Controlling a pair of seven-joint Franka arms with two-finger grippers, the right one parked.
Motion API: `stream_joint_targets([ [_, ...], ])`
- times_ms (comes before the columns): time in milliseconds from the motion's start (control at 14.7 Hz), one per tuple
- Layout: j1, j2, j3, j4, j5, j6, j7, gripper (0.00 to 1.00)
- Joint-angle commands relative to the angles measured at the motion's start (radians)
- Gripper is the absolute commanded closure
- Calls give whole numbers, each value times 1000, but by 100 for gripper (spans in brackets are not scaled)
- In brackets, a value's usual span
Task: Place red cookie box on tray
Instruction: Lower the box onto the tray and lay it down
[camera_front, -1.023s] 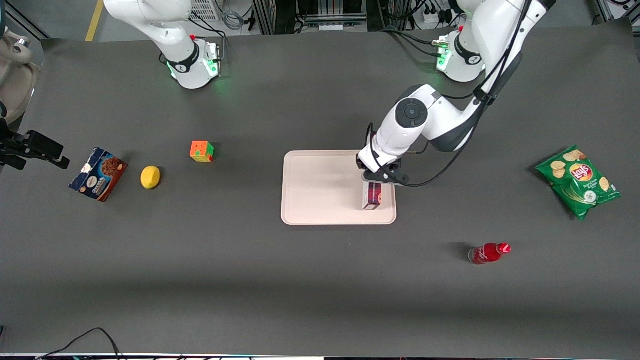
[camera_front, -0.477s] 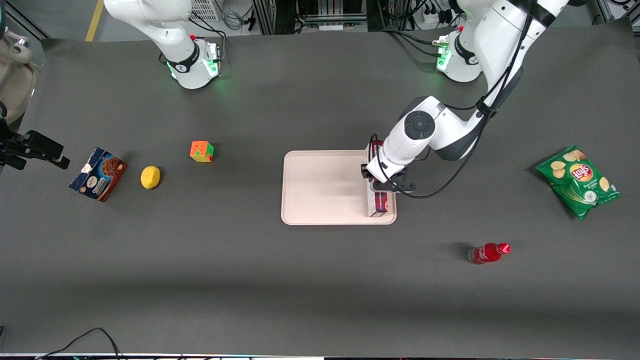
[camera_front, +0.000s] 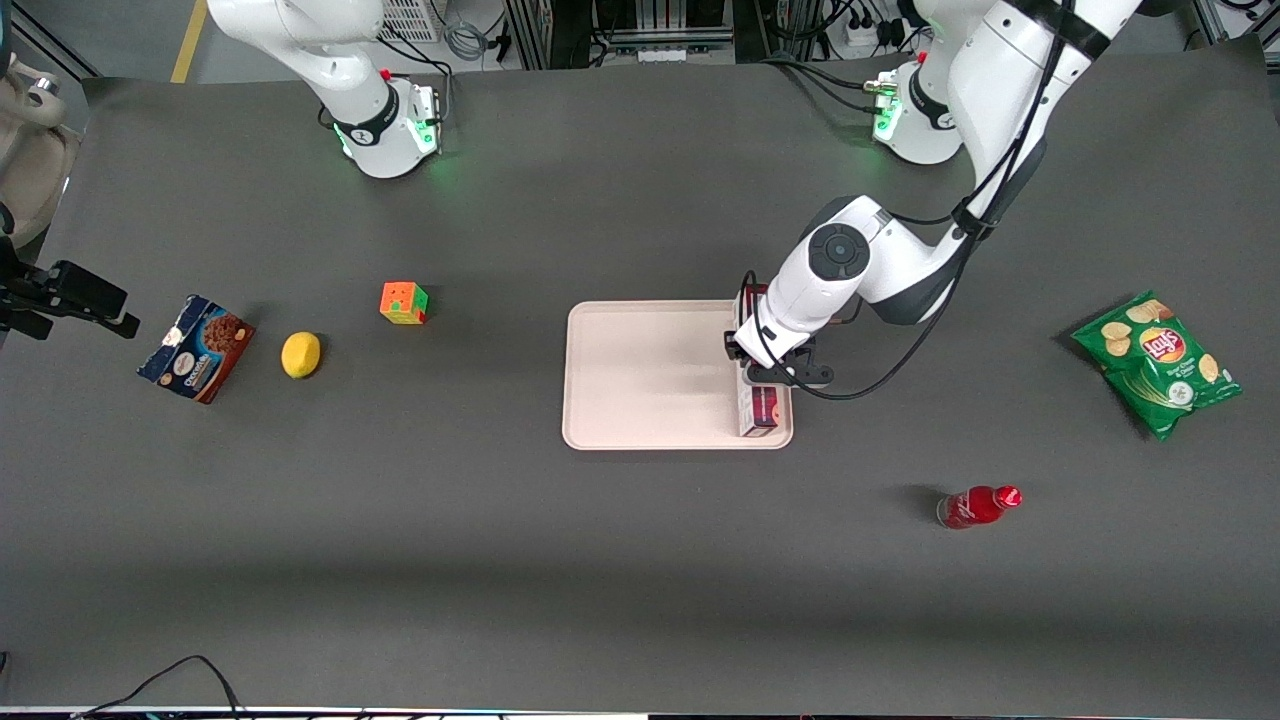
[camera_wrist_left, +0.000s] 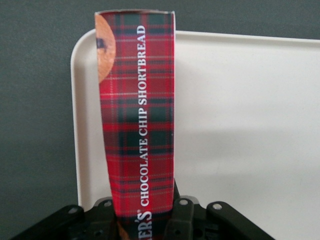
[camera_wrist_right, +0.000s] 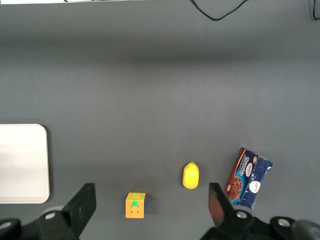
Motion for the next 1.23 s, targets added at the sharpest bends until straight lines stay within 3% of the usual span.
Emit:
stream_joint_targets([
  [0, -14, -1, 10, 2, 34, 13, -35, 99],
  [68, -16, -1, 22, 2, 36, 15, -35, 90],
  [136, -21, 0, 34, 1, 48, 38, -35, 74],
  [205, -22, 3, 47, -33, 71, 120, -35, 46],
  [273, -25, 5, 65, -53, 77, 178, -35, 33],
  [341, -25, 8, 70, -56, 78, 176, -35, 27],
  [545, -25, 5, 70, -55, 78, 161, -37, 23],
  [682, -25, 2, 70, -55, 80, 154, -35, 0],
  [1159, -22, -61, 61, -29, 60, 66, -64, 0],
])
